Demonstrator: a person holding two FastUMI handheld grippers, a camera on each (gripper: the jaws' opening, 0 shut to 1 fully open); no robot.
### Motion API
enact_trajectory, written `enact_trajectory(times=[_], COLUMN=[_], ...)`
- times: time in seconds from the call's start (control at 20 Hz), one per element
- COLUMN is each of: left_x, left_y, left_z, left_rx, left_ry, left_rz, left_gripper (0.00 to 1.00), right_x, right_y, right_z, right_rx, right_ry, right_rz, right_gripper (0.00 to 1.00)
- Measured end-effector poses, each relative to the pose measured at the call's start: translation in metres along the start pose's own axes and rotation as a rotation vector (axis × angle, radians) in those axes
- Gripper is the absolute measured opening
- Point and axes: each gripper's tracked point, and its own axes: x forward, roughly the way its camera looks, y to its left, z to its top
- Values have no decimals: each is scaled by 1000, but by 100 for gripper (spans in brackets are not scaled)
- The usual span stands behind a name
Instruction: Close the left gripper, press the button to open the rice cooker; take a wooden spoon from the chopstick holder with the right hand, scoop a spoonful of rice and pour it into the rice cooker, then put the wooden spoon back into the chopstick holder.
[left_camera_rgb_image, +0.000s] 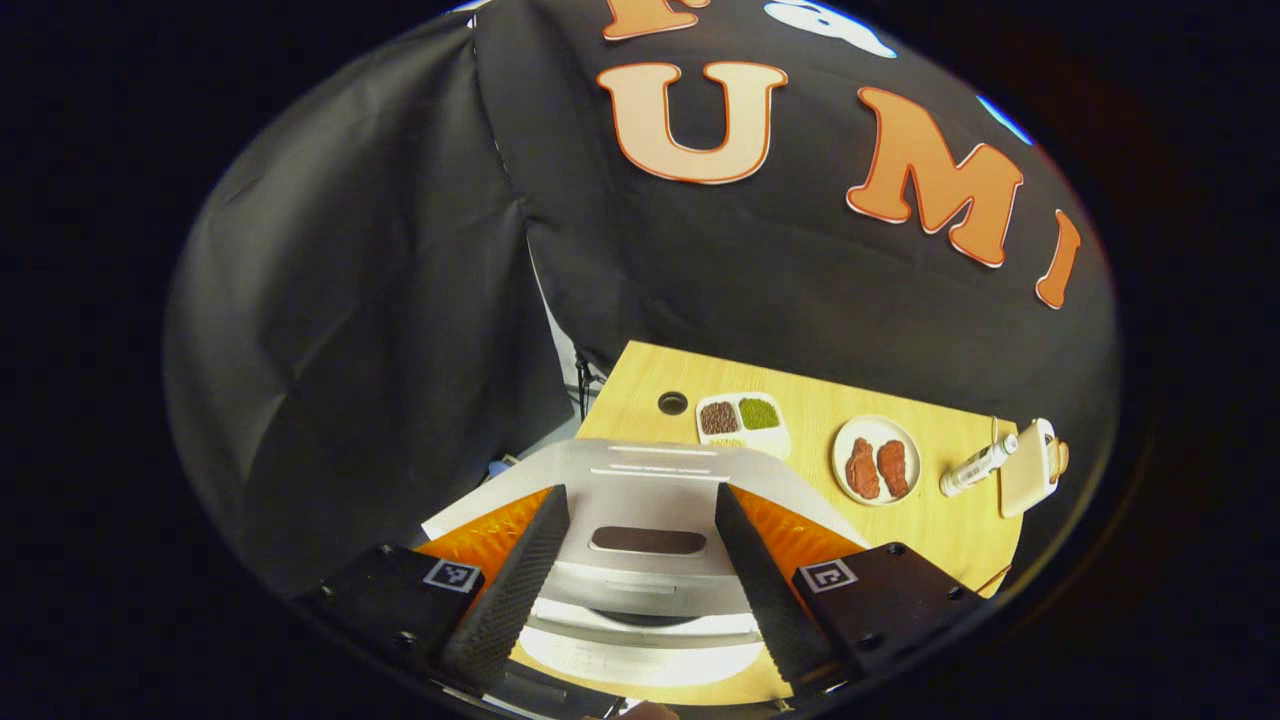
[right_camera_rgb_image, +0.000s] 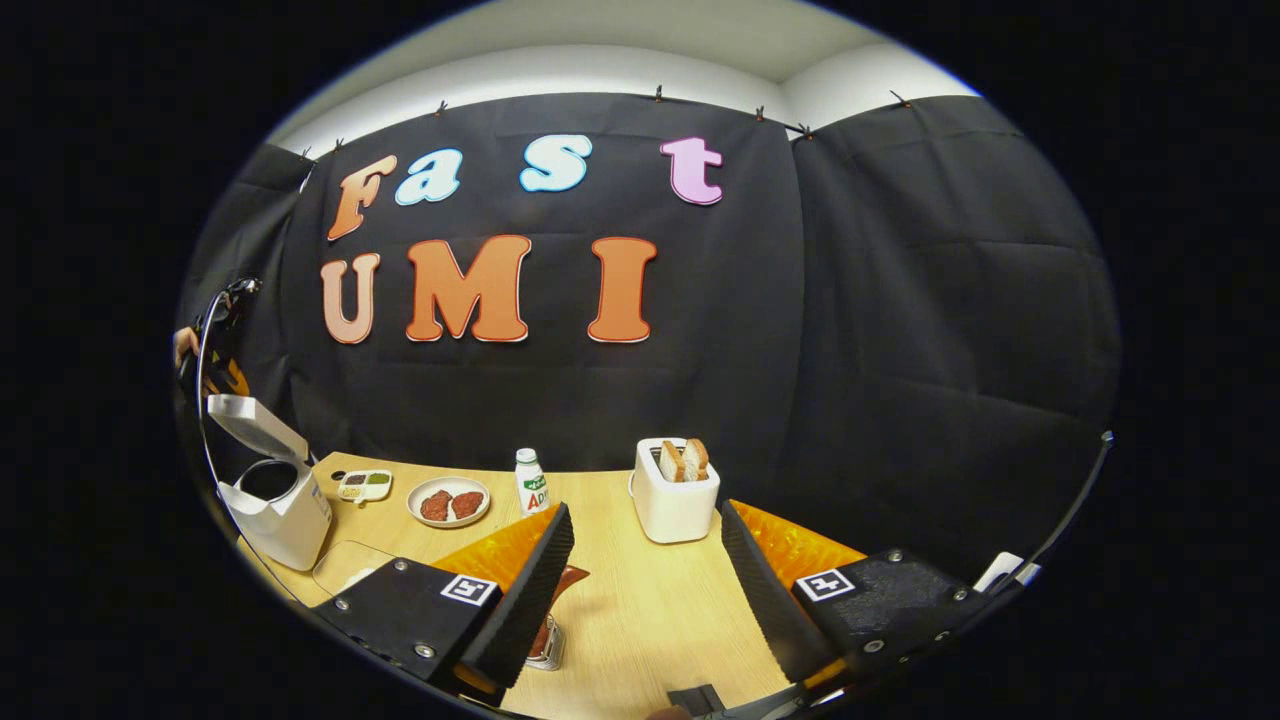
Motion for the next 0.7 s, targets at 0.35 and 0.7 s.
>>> enact_trajectory(times=[0.35,0.7], left_x=[24,63], left_y=[2,-7], left_z=[-68,-136], left_rx=[-10,-8], left_ry=[218,429], left_rz=[-19,-66], left_gripper=[100,99], right_x=[6,1], right_y=[8,9], right_z=[0,0], right_rx=[-18,-24], right_ry=[-2,9], right_rz=[45,44], right_gripper=[93,93])
